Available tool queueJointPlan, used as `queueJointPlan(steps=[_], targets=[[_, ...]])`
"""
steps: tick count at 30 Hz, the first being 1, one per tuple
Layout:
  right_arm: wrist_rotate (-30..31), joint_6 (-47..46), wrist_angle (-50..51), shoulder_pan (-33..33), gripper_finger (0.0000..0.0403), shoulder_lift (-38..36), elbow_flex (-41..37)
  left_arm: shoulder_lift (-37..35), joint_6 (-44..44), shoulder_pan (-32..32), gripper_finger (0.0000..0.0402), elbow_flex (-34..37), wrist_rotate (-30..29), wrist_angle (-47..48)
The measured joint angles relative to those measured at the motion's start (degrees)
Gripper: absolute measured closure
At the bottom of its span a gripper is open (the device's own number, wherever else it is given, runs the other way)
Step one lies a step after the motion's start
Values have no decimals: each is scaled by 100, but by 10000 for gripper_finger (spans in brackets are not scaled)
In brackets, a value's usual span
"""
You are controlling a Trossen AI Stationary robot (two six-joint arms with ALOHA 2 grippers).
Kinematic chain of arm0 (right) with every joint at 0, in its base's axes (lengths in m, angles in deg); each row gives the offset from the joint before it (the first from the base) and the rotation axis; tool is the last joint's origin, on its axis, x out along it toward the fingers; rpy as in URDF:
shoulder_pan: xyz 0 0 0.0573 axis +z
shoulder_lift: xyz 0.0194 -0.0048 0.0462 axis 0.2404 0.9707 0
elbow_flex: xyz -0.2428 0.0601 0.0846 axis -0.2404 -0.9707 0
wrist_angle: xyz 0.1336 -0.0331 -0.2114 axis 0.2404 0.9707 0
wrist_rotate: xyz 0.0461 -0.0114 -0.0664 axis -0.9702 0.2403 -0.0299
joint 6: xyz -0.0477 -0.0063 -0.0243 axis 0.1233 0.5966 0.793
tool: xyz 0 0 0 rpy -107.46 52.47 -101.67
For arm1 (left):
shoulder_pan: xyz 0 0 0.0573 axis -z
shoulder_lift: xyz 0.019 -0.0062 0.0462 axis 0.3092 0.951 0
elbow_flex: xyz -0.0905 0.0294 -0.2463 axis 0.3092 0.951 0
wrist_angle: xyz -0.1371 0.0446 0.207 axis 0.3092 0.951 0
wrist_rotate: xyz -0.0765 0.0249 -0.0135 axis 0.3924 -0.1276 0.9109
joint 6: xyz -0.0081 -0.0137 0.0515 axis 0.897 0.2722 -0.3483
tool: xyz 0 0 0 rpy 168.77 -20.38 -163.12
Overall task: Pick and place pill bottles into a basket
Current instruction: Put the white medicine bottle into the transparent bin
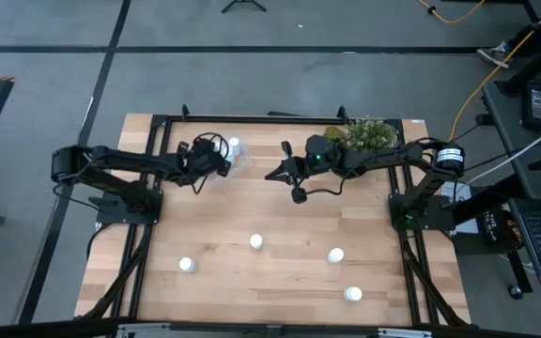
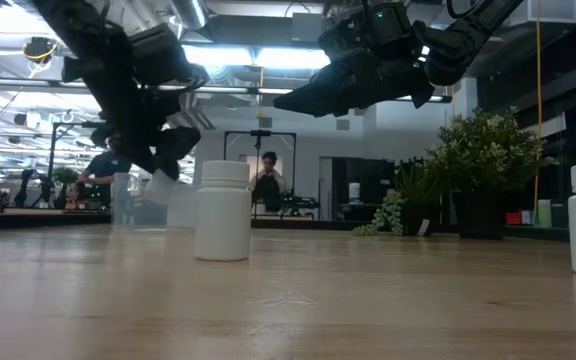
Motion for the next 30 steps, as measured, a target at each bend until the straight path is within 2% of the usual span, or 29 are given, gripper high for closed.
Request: queueJointPlan(steps=[7,18,30], targets=[[0,1,0,-1,383,0,0,0,-1,271,229,287,-444,-635],[0,1,-17,1,383,0,0,4,461,597,229,632,-1043,-800],[0,25,-20,-1,383,0,0,61,388,655,229,822,-1110,-1122]])
